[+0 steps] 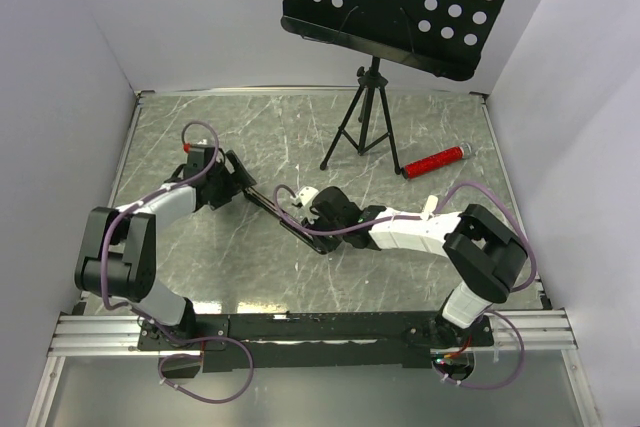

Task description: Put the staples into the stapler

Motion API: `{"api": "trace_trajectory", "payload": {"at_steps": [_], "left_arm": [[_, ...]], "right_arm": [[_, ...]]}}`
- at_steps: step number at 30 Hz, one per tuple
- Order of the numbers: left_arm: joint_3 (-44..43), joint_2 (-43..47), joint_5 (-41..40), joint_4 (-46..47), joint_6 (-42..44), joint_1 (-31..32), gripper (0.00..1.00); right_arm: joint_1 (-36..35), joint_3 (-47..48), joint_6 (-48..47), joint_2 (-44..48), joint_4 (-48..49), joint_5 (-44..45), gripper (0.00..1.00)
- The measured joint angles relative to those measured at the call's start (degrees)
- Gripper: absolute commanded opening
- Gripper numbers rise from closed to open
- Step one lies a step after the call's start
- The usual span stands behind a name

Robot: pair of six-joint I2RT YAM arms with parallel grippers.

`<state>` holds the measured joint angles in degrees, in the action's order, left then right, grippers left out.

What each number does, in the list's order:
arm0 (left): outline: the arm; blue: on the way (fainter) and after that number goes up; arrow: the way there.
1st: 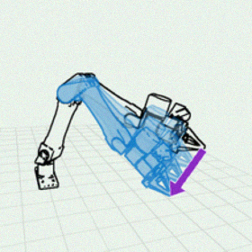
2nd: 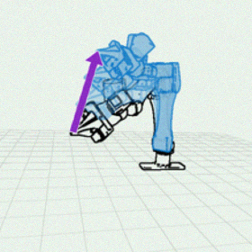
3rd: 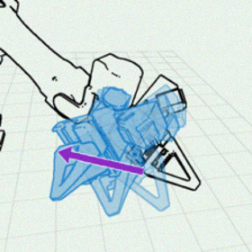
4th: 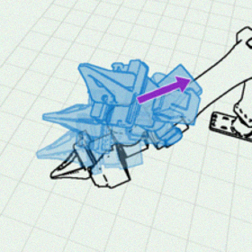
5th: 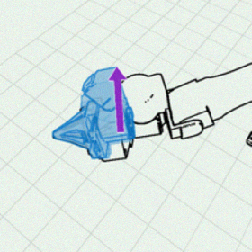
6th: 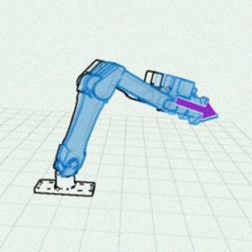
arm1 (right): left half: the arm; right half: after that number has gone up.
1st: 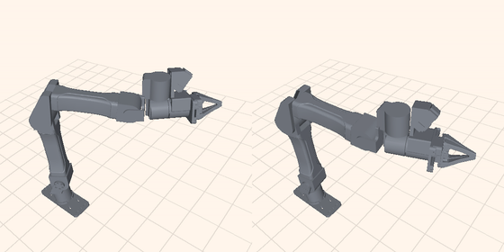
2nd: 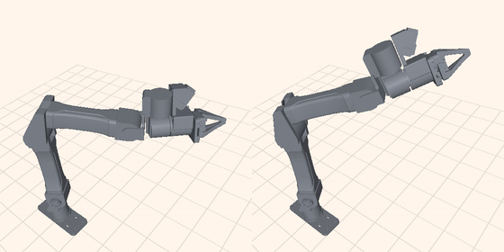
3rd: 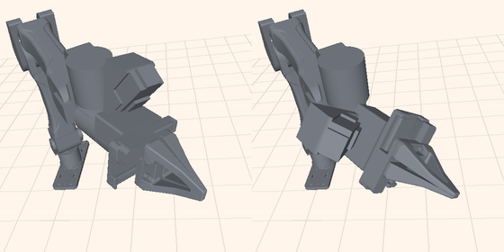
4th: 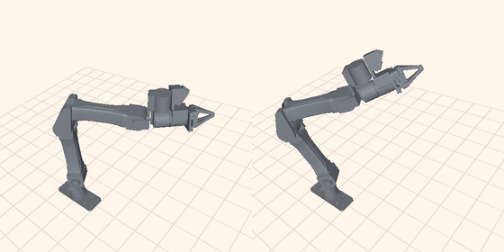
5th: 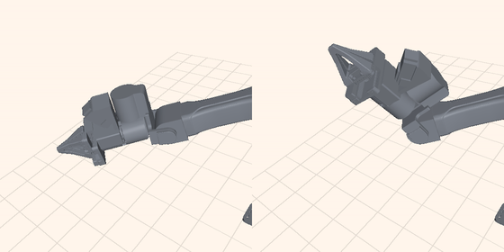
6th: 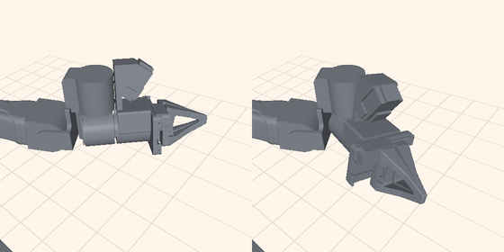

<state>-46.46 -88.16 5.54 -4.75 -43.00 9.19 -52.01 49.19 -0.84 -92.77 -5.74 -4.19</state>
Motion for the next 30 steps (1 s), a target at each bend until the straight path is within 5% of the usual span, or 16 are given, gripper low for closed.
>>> {"api": "trace_trajectory", "payload": {"at_steps": [10,30], "left_arm": [[-2.9,-5.0,0.6,-2.8,-1.4,-0.1,0.89],[-15.8,-13.4,-8.0,-18.8,-3.3,4.4,0.61]], "right_arm": [[-0.3,0.0,-0.6,0.0,0.0,0.6,0.05],[-1.5,0.0,-1.6,0.0,0.2,2.8,0.05]]}}
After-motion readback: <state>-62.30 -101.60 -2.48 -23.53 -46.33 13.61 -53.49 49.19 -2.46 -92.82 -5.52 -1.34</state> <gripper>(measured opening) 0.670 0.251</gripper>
